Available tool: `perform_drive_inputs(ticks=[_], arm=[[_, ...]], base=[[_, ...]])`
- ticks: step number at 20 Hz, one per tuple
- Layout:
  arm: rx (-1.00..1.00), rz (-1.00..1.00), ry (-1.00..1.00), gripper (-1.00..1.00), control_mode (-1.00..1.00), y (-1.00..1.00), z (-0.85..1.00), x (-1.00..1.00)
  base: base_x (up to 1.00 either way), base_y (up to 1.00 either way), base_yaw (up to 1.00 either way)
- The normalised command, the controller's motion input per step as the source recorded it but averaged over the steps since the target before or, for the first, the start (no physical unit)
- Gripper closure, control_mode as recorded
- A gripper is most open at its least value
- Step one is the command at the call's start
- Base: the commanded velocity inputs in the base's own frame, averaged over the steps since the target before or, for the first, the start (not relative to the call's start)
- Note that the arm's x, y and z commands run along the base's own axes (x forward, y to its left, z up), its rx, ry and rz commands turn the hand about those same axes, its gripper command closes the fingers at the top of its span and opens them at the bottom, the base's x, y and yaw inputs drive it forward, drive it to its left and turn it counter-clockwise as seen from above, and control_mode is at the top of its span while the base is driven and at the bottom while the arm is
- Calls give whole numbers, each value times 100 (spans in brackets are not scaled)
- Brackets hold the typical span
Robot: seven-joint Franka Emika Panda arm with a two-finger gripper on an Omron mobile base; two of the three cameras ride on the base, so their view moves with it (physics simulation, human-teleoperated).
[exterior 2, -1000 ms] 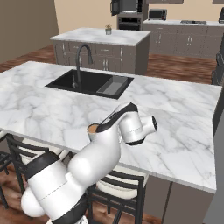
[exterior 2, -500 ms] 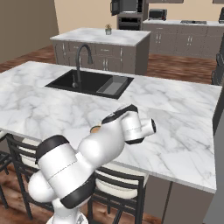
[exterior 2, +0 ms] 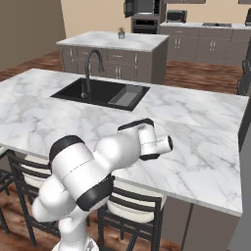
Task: Pick the cup of tea, navigate to the dining table, and place it on the saucer.
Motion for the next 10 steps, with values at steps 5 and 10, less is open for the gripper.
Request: perform_drive_inputs(ticks=[5, 10], arm=[[0, 1, 0, 100, -100, -8, -26, 31], [1, 1, 0, 100, -100, -6, -23, 29]], base=[[0, 0, 0], [0, 0, 0]])
